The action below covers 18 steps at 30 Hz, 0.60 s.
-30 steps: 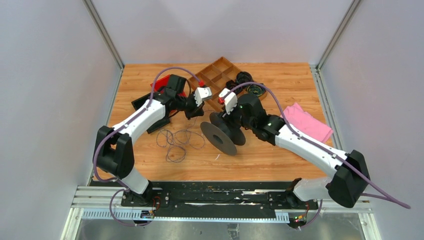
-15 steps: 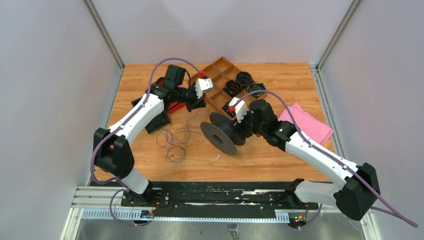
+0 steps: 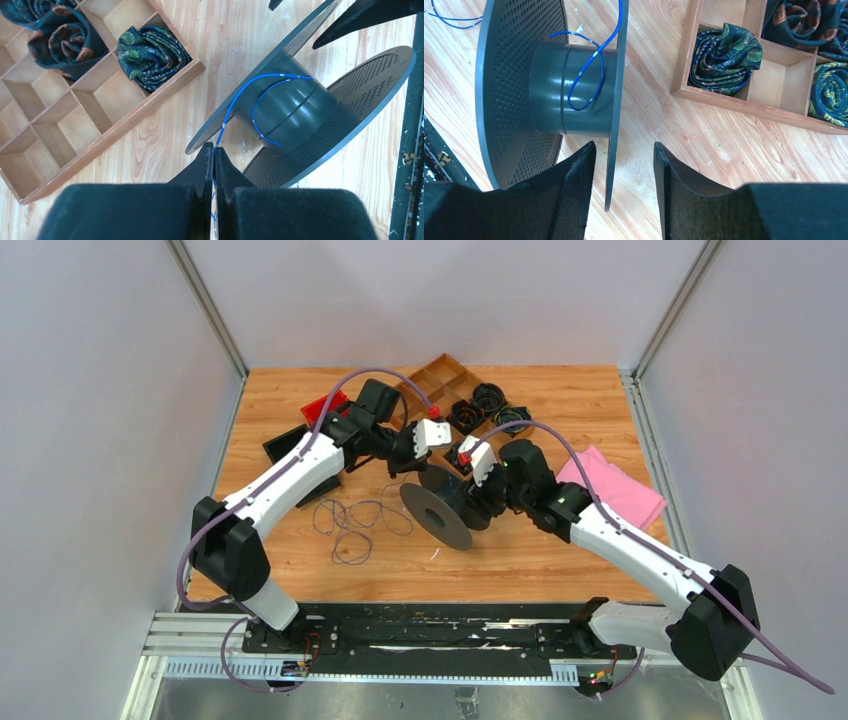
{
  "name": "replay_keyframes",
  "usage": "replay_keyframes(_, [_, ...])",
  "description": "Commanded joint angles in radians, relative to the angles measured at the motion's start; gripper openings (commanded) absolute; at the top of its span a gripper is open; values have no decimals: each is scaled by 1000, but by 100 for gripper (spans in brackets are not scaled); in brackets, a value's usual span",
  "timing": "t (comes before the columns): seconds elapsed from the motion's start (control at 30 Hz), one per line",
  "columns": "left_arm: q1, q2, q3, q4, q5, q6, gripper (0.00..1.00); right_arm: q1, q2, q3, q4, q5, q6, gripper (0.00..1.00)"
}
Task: Wrap the cables
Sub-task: Wrap the cable around the cable reel.
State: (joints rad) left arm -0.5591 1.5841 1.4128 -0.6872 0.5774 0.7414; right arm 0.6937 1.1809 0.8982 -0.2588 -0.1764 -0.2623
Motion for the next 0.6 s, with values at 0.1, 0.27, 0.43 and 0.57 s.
replay_keyframes(0.1, [-28,-42,-26,56,-46,-35,0,-17,-33,-35,46,-31,38,47])
replay_keyframes(0.27, [-36,-62,-64,154,-88,-113,0,-16,-37,-35,60,-34,58,48])
replay_keyframes(0.43, [-39,-60,-73,221,-89,-182,0,-17,-40,-29,65,-22,73,47])
replay_keyframes(0.57, [-49,-56,-85,244,-122,-191,0,-16,-54,-29,68,-9,78,48])
